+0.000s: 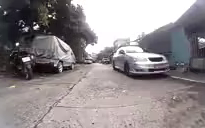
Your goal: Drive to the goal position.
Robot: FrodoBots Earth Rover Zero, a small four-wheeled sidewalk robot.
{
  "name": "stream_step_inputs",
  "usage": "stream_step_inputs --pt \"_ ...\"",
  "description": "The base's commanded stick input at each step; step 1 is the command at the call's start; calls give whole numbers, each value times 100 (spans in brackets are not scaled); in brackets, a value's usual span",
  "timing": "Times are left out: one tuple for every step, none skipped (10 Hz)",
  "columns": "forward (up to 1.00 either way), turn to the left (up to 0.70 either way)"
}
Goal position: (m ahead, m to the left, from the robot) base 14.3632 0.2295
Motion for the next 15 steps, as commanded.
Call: stream_step_inputs --pt "70 0" --pt "70 0" --pt "70 0" --pt "70 0" --pt "70 0" --pt "70 0" --pt "70 0" --pt "70 0" --pt "70 23" --pt "70 5" --pt "70 0" --pt "70 0" --pt "70 0" --pt "70 0" --pt "70 0"
